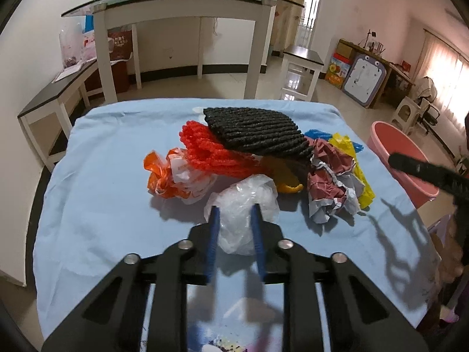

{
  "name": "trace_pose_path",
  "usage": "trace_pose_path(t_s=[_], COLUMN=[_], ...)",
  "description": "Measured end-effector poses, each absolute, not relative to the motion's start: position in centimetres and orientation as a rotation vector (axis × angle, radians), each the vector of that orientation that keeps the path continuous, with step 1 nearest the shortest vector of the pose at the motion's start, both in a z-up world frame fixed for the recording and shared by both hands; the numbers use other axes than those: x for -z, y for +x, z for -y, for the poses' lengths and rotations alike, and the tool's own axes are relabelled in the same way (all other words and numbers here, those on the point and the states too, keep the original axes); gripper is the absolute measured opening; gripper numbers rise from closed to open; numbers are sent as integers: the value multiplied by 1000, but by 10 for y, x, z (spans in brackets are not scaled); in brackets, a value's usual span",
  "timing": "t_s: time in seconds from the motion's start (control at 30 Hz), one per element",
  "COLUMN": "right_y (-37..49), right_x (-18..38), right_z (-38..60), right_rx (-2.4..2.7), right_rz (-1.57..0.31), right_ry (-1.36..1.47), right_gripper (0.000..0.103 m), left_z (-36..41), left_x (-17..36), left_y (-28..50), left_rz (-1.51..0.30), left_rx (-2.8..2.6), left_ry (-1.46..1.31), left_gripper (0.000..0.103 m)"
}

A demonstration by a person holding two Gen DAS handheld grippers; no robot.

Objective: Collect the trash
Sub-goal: 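Grasp the clear plastic bag with the left tool while the right tool grasps the blue mesh sponge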

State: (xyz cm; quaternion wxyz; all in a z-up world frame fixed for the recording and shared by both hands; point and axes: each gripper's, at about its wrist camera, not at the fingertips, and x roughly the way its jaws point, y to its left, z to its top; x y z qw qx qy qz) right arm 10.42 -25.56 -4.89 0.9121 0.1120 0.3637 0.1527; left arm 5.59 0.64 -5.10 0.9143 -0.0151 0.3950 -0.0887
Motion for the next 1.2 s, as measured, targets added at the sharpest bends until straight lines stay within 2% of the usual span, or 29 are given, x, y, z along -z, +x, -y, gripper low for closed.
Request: trace_pose_path(t_s=[0.13, 0.4, 0.63, 0.7, 0.77, 0.8, 1.2], right_y=[120, 154, 178, 182, 184, 186, 139], right_x=[43, 54, 73, 75, 77, 78, 46], right_z=[260, 231, 210, 208, 209, 210, 260], right_rx=[-324, -375, -391, -400, -405, -409, -347], right_rz=[-721, -802, -816, -809, -819, -828, -767], right_ry=[206, -143, -285, -283, -271, -258, 11], right_gripper=[47, 46, 46, 36, 10, 6, 5], left_z=[-13, -23, -21, -20, -21, -21, -8], left_x=[46, 38, 40, 39, 38, 37, 12], left_y=[54, 48, 51, 52, 51, 50, 30], left_rz=[-816, -810, -827, -827, -826, -824, -751], left_rx=[198, 199, 187, 187, 186, 187, 264], left_ry=[-63, -97, -100, -96, -94, -94, -83], left_gripper=[13, 13, 13, 13, 13, 13, 13])
